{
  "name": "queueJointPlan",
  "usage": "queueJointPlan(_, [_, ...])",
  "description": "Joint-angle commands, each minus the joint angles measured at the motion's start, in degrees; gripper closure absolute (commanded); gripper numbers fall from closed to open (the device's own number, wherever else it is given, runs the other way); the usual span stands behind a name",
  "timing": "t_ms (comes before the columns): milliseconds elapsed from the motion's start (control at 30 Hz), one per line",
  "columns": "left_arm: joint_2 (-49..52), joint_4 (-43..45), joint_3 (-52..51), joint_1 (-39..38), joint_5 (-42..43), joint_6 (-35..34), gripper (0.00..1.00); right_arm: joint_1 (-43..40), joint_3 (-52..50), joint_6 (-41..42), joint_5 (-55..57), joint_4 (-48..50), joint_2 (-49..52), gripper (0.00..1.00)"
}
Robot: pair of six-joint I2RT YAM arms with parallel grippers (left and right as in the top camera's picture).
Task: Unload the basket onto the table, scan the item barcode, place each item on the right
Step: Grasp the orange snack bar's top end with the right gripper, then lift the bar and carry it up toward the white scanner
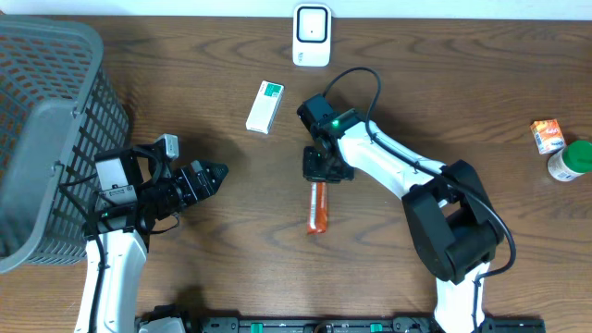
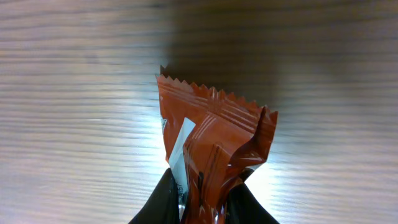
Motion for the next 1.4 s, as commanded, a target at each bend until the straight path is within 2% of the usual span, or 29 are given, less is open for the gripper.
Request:
queueJointPlan(0, [-0.4, 0.1, 0.0, 0.5, -0.8, 1.2, 0.14, 0.3, -1.4, -3.2, 10.0, -0.5, -1.5, 0.95])
queueJointPlan(167, [-0.4, 0.0, 0.0, 0.5, -2.8, 1.2, 0.14, -0.1, -1.4, -6.5, 9.6, 0.5, -4.6, 0.94])
queueJointPlan(367, [-0.4, 0.0, 0.0, 0.5, -5.9, 1.2, 0.14, -3.5, -1.4, -10.0, -3.1, 1.0, -10.1, 0.94])
queueJointPlan(500, [-0.4, 0.0, 0.0, 0.5, -5.9, 1.2, 0.14, -5.8, -1.4, -12.0, -7.3, 0.9, -15.1, 0.94])
queueJointPlan(700, [-0.4, 0.0, 0.0, 0.5, -5.9, 1.2, 0.14, -6.5, -1.4, -14.3, -6.9, 1.0, -23.6, 0.92])
queueJointPlan(867, [-0.4, 0.1, 0.0, 0.5, -5.9, 1.2, 0.14, -6.6, -1.4, -13.1, -7.4, 0.7, -29.1, 0.91])
queueJointPlan(1033, [-0.4, 0.0, 0.0, 0.5, -5.9, 1.2, 0.14, -6.6, -1.4, -9.9, -7.5, -1.1, -32.1, 0.89])
queueJointPlan(1233, [-0.4, 0.0, 0.0, 0.5, -5.9, 1.2, 0.14, -6.5, -1.4, -10.5, -9.6, -1.4, -32.5, 0.9])
queueJointPlan(1367, [-0.4, 0.0, 0.0, 0.5, -5.9, 1.2, 0.14, -6.1, -1.5, -13.2, 0.5, 2.6, -31.9, 0.93])
